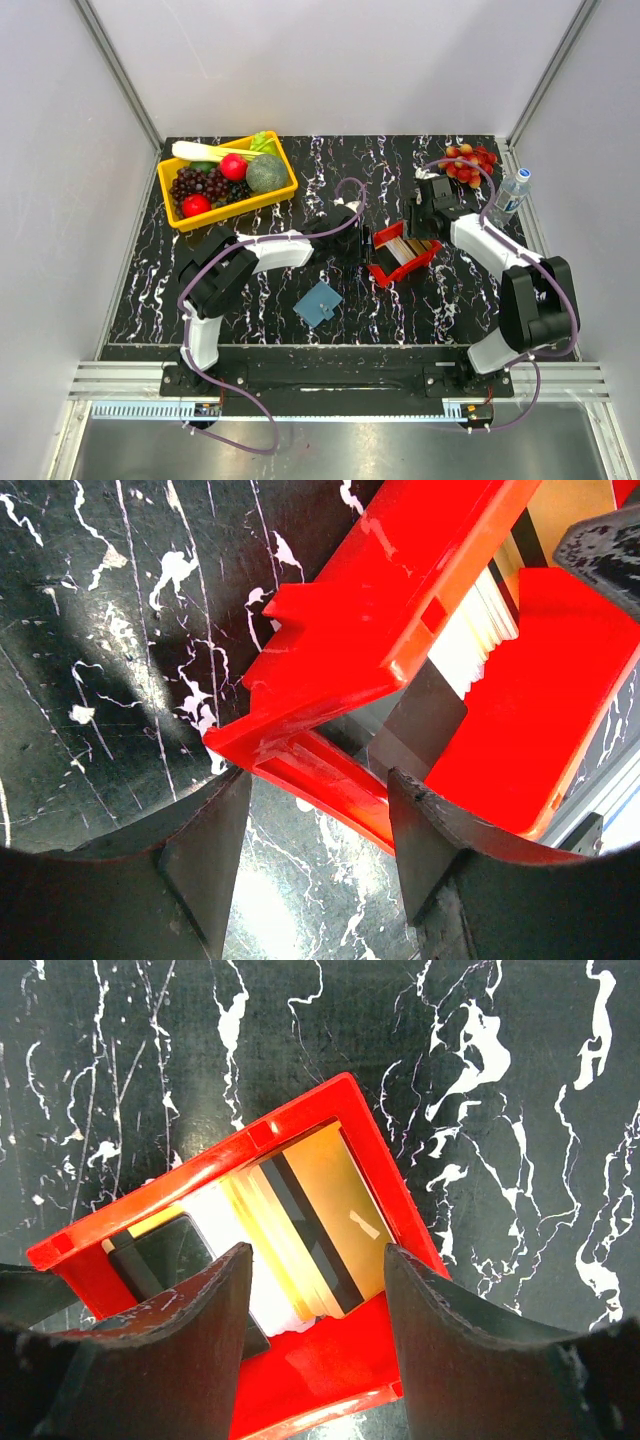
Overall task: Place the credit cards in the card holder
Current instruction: Pick up the credit card from the storage box.
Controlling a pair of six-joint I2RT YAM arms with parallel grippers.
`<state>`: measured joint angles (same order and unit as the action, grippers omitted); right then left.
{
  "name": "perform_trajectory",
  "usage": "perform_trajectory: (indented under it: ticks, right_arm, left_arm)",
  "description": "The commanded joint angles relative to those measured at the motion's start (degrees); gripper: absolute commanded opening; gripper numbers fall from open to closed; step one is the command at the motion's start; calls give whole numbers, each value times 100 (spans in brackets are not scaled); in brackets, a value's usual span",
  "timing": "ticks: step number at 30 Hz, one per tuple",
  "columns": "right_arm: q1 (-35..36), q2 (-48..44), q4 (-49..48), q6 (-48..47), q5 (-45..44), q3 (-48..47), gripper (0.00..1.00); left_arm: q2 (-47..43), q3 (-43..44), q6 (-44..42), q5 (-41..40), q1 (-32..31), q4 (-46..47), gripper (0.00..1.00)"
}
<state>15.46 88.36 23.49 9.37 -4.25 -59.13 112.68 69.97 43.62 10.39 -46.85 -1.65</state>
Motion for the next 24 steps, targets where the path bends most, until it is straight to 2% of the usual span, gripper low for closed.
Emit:
perform_trajectory:
  ticks: [1, 7, 15, 24]
  right_arm:
    - [71, 146, 16, -110, -497, -19, 61]
    - [237, 261, 33, -207, -945, -10, 64]
    - [642, -160, -300, -672, -806, 95, 65]
    - [642, -161, -388, -1156, -1087, 235, 66]
  left_arm:
    - [-150, -1, 7, 86, -17, 139, 60]
    - [-115, 7, 7, 103, -17, 139, 60]
    - [-133, -1, -20, 94, -17, 139, 60]
    - [-133, -10, -37, 112, -17, 139, 60]
